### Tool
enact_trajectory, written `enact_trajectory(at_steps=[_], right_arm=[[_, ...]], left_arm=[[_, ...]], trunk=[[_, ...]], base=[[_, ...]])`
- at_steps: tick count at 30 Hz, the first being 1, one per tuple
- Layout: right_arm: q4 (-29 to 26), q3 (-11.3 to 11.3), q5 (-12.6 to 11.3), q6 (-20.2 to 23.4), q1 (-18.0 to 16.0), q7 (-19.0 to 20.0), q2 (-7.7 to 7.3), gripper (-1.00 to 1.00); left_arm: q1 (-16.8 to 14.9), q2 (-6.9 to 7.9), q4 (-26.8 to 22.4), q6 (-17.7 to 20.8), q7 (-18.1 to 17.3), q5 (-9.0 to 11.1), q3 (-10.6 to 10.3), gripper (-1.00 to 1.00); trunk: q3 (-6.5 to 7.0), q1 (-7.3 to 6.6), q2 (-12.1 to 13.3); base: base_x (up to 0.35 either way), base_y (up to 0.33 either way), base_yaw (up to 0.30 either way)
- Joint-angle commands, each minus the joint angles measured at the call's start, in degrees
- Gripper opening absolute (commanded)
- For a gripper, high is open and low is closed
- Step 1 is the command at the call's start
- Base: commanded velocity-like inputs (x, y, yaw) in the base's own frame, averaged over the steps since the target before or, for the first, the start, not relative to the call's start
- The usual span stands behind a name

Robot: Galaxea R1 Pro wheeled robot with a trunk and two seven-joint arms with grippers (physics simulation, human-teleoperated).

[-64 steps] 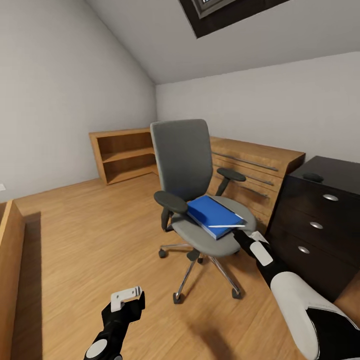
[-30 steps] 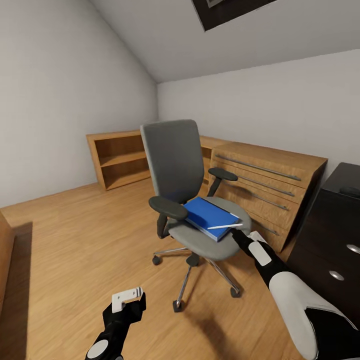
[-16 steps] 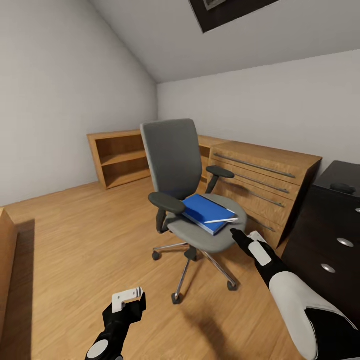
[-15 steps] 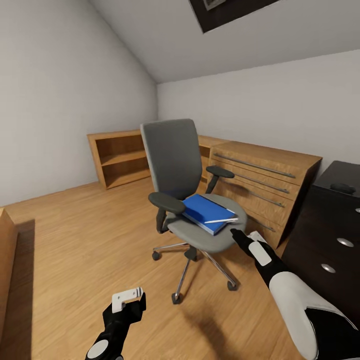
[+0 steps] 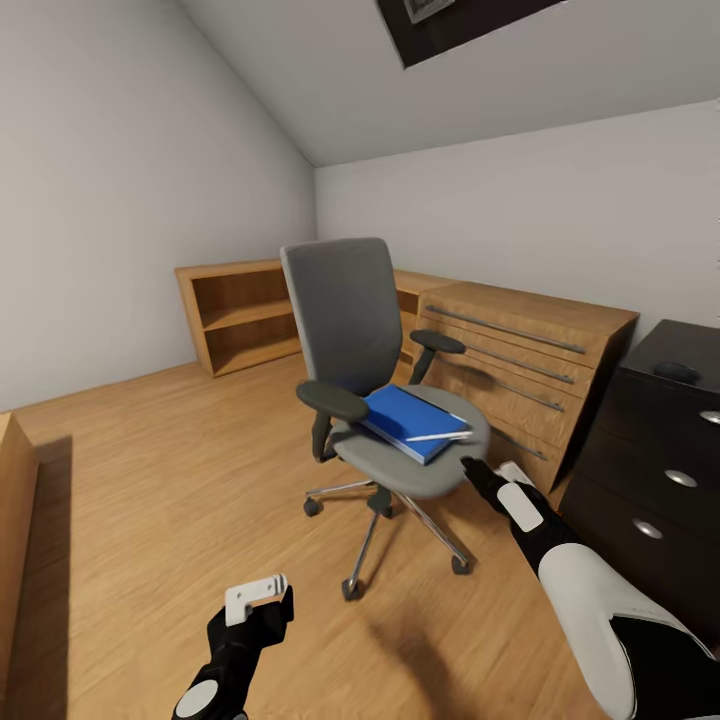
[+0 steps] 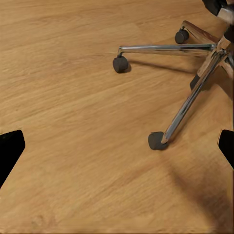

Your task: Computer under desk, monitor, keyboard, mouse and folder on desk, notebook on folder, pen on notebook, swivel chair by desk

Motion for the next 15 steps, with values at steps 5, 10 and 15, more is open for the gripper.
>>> enact_trajectory(at_steps=[5,10,15], right_arm=[[-0.22,-0.14,-0.47,0.32,0.0,-0.3,-0.17,1.0],[-0.24,-0.13,-0.52,0.36,0.0,-0.36,-0.2,1.0],[-0.24,-0.15,-0.57,0.37,0.0,-0.38,-0.24,1.0]], left_arm=[[-0.01,0.01,-0.1,0.14,0.48,0.55,-0.34,1.0],[0.0,0.01,-0.1,0.14,0.5,0.56,-0.38,1.0],[-0.01,0.01,-0.1,0.14,0.52,0.56,-0.39,1.0]], trunk=[[-0.05,-0.03,-0.02],[-0.05,-0.03,-0.02],[-0.05,-0.03,-0.02]], base=[[-0.292,-0.063,0.0],[-0.317,-0.064,0.0],[-0.184,-0.023,0.0]])
